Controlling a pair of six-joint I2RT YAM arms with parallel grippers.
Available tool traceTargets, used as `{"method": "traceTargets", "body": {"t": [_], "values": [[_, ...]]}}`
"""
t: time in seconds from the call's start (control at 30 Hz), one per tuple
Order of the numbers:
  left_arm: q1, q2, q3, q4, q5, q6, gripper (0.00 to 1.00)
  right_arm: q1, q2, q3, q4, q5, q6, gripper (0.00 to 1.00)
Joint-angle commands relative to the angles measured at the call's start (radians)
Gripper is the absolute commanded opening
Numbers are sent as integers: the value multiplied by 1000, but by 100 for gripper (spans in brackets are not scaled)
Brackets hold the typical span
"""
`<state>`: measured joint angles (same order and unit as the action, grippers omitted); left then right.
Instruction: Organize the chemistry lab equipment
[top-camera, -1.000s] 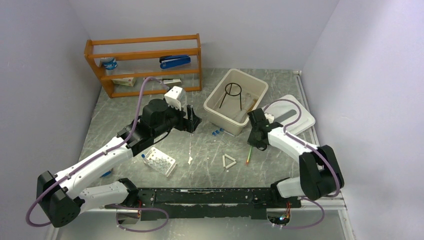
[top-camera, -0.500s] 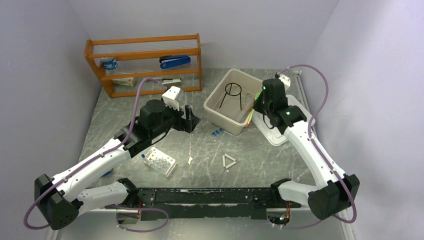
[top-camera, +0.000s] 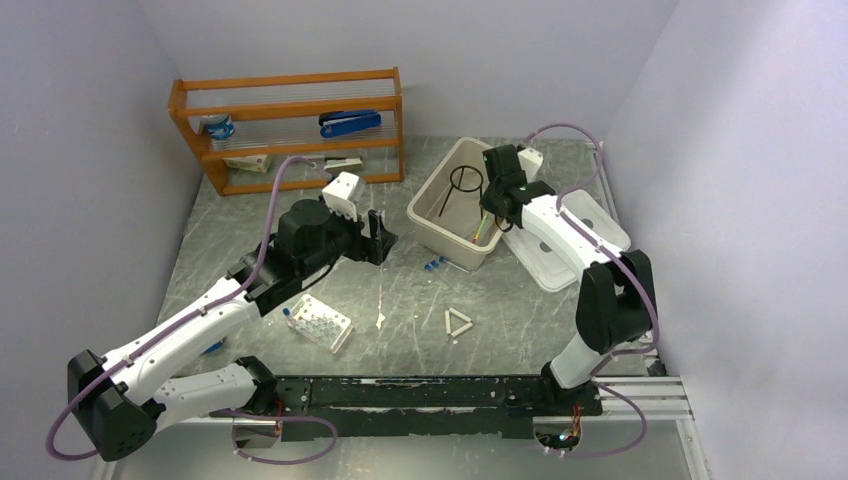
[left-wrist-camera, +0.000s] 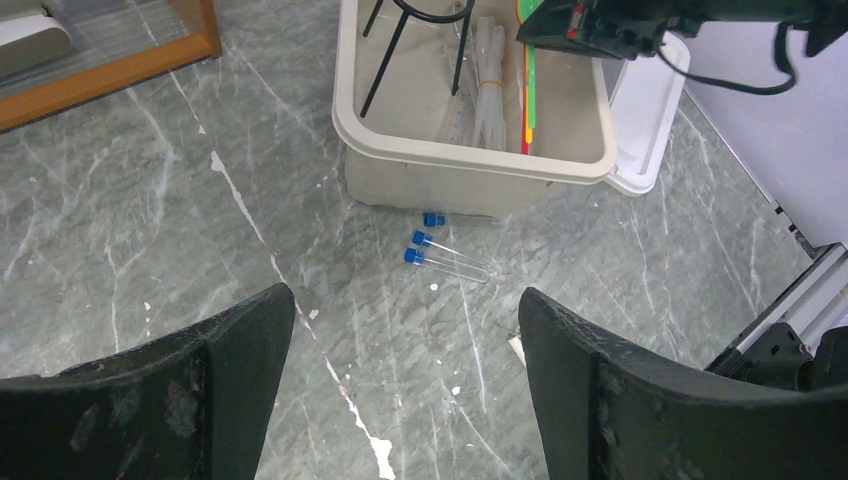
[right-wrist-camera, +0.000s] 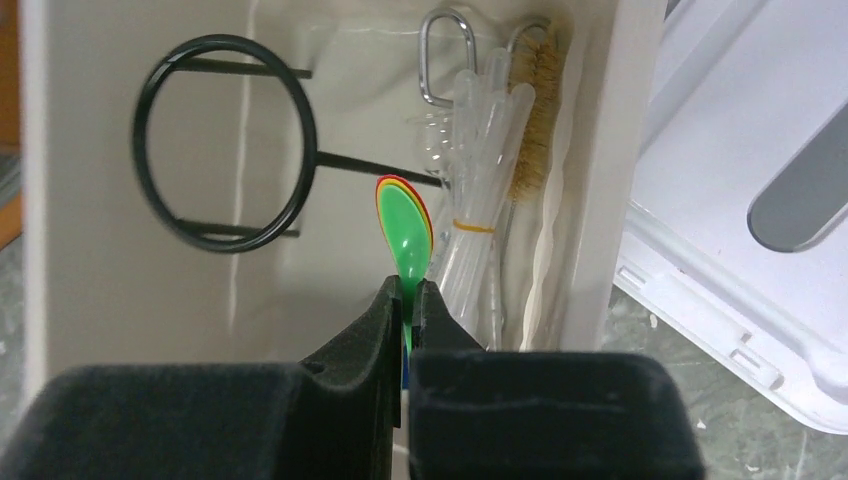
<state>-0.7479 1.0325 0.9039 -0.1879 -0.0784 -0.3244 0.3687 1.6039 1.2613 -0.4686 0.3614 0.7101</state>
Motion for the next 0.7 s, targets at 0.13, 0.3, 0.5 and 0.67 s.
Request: {"method": "traceTargets", "body": {"t": [0.13, 0.3, 0.5, 0.67], "values": [[4, -20, 16, -8, -17, 15, 86, 1, 143, 81, 29, 90, 41, 0], [4, -19, 13, -8, -22, 15, 87, -3, 210, 127, -13, 113, 69, 3], [4, -10, 15, -10, -22, 16, 87, -9, 232, 175, -73, 133, 94, 15], [4, -3, 21, -16, -24, 16, 87, -12, 175, 199, -79, 99, 67, 30]]}}
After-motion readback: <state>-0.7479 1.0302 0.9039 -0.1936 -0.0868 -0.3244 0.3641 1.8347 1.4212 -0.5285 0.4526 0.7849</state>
